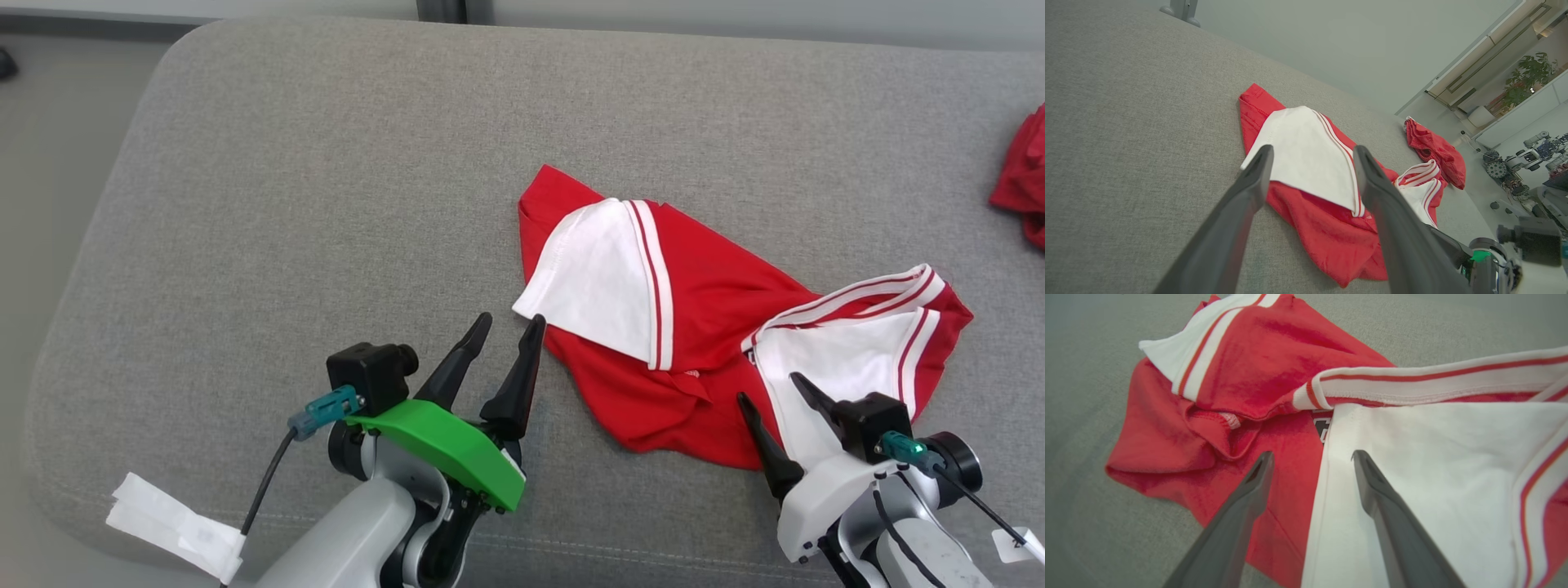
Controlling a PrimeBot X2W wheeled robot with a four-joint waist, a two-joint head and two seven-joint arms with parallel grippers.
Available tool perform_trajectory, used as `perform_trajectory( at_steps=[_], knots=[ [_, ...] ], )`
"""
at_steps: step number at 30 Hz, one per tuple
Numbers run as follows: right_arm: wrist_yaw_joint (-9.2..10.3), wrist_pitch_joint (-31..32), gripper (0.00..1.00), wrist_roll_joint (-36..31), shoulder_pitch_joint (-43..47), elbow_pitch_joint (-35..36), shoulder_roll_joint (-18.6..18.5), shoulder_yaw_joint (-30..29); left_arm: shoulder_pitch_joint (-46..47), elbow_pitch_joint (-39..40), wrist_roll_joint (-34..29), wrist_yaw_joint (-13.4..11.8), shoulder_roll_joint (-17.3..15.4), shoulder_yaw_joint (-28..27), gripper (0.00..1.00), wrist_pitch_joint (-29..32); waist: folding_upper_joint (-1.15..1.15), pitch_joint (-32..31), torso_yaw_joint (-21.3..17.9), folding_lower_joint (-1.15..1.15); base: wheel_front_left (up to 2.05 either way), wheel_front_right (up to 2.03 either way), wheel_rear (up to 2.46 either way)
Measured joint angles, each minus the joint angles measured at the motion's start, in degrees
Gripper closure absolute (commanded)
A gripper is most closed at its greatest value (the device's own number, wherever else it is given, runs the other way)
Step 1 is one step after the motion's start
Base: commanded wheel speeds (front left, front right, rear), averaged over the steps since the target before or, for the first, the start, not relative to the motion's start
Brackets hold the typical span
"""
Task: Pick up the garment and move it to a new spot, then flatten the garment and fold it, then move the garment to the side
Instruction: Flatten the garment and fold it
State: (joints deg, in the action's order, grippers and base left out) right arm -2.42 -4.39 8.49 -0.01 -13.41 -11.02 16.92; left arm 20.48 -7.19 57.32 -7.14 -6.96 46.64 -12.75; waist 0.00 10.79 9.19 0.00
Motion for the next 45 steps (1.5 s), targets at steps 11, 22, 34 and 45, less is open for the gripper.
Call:
perform_trajectory(
  at_steps=[11, 22, 34, 45],
  knots=[
    [0.09, 1.52, 0.00, -0.54, -1.05, 0.93, -0.99, -1.05, -0.32, 2.21, -0.02, 0.00, -0.07, -0.80, 0.00, -0.47, 0.00, 1.73, 0.98, 0.00, 0.00, 0.00, 0.00],
    [0.98, 3.31, 0.00, -0.54, -1.05, 1.24, -1.31, -1.58, -0.32, 4.03, -0.60, -0.01, 0.02, -1.00, 0.00, -0.47, 0.00, 4.20, 2.06, 0.00, 0.00, 0.00, 0.00],
    [1.02, 4.46, 0.26, -0.48, -2.02, 2.29, -2.09, -2.30, -0.32, 4.30, -0.62, -0.01, 0.10, -2.21, 0.00, -0.48, 0.00, 6.02, 3.41, 0.00, 0.00, 0.00, 0.00],
    [1.58, 5.99, 0.57, -0.38, -2.37, 2.46, -1.52, -2.15, -1.49, 4.27, -1.36, -0.01, -0.53, -5.06, 0.00, -0.51, 0.00, 5.21, 0.71, 0.00, 0.00, 0.00, 0.00]
  ],
)
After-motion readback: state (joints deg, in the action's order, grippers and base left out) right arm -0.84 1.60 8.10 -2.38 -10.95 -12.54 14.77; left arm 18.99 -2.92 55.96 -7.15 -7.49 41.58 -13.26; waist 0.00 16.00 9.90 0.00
